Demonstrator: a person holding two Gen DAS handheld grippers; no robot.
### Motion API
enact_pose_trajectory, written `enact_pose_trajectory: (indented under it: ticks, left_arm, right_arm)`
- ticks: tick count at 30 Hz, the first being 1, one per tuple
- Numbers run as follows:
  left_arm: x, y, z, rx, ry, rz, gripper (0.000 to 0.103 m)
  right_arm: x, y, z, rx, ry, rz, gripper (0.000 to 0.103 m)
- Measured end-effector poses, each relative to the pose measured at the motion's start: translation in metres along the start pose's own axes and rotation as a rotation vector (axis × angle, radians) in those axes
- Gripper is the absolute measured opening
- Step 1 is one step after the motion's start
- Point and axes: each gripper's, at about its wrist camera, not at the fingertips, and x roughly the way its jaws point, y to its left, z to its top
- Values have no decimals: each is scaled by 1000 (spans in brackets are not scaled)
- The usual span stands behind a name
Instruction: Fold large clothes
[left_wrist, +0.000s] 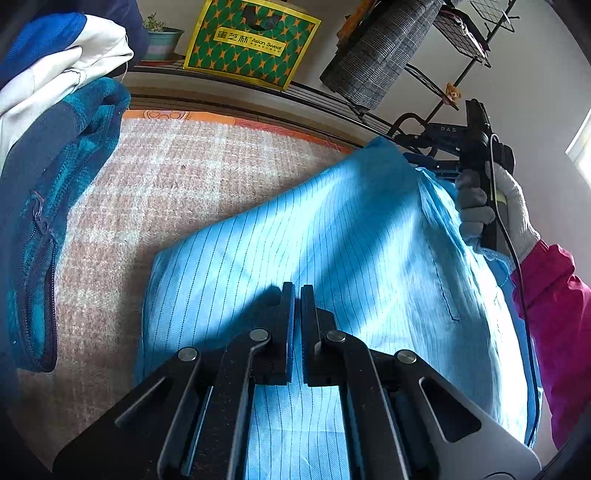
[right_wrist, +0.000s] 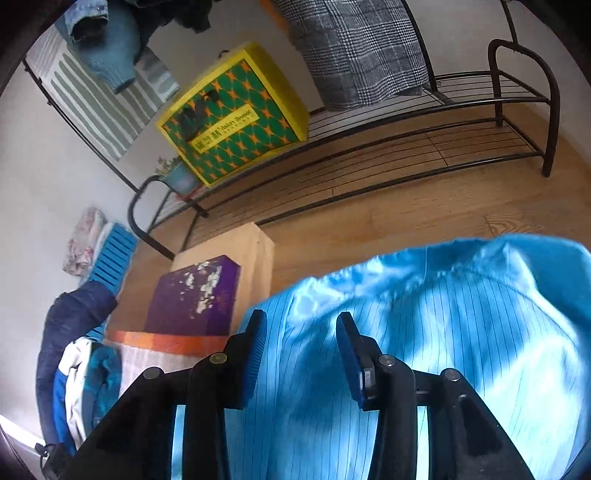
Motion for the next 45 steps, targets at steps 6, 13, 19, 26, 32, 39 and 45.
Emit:
enact_pose_trajectory:
  ticks: [6,13,19,26,32,39,45]
  left_arm:
    - [0,-2,-1,7,-4,7,0]
    - [0,-5,-3,11,-9,13,0]
    - [1,-7,-4,15,-12,20,0]
    - [2,-8,-4,13,-15,22,0]
    - [-1,-2,-4,-11,-18,8,0]
    - [-6,9,-2,-58,-26,-11,0]
    - [-4,-11,-1,37,-4,83,5]
  right_arm:
    - [35,6,18,18,85,11,42]
    - [33,19,10,-19,47,54,1]
    - [-5,15,12,15,-146,14,0]
    - [-3,6,15,42,-170,-30,10]
    - [-14,28,2,-85,-90,40,17]
    - [-76,61,-57,-161,-48,96,22]
    - [-147,98,-132,-270,-21,27,27]
